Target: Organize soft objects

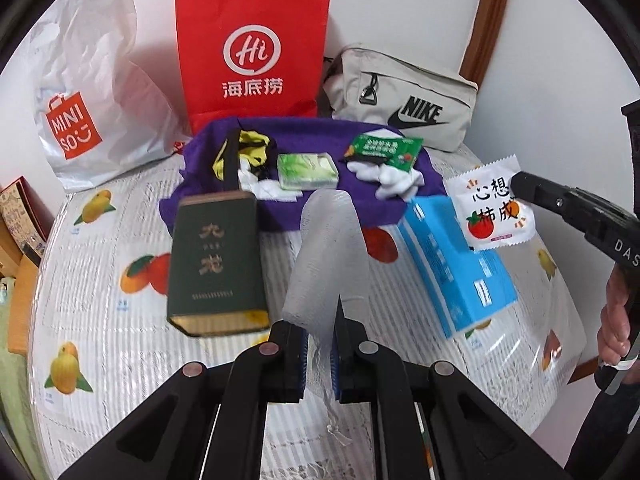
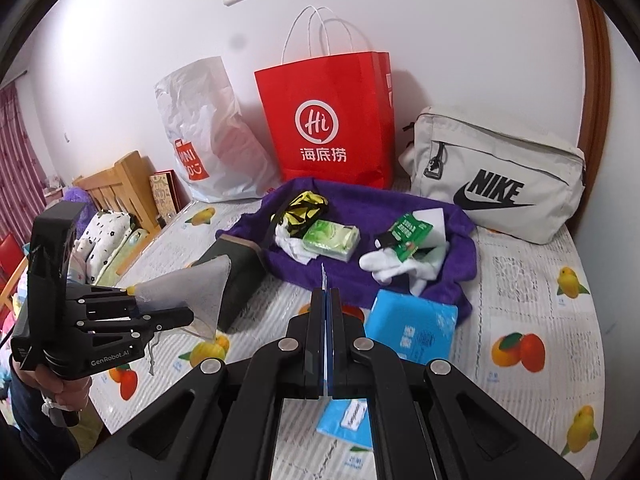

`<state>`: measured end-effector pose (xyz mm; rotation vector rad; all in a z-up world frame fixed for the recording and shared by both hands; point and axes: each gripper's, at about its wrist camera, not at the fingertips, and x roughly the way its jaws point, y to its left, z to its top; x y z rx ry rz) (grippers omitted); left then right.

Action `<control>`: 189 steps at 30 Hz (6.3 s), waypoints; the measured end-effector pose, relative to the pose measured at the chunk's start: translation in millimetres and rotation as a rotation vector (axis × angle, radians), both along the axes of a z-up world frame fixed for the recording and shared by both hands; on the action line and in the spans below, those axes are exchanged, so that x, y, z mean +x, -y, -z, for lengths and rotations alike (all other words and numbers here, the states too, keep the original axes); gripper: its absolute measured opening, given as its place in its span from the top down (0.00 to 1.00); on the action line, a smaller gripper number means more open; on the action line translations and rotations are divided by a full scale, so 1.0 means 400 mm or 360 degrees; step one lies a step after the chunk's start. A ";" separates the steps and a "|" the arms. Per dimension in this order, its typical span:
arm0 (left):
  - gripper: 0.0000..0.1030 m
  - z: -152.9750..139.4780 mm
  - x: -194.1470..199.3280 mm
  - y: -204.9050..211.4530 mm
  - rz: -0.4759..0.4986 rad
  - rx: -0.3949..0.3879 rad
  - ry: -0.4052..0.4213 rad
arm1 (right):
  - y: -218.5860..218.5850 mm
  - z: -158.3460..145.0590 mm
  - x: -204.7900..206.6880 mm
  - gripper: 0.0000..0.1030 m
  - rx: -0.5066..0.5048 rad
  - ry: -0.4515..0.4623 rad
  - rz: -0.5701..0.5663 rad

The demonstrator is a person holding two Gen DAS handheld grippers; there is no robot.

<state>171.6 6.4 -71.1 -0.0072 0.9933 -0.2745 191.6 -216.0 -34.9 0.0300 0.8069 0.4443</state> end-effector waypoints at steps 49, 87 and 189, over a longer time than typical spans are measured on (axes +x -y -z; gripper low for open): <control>0.91 0.129 0.553 0.068 -0.0041 -0.0071 -0.0248 | 0.014 0.211 0.536 0.99 0.0018 -0.0279 0.0086; 0.33 0.096 0.581 0.135 -0.0037 0.0231 -0.0156 | 0.084 0.199 0.533 0.56 -0.0099 -0.0348 0.0201; 0.01 -0.207 -0.407 0.015 -0.0372 0.0120 0.0321 | 0.033 -0.096 -0.423 0.09 -0.0114 0.0017 0.0383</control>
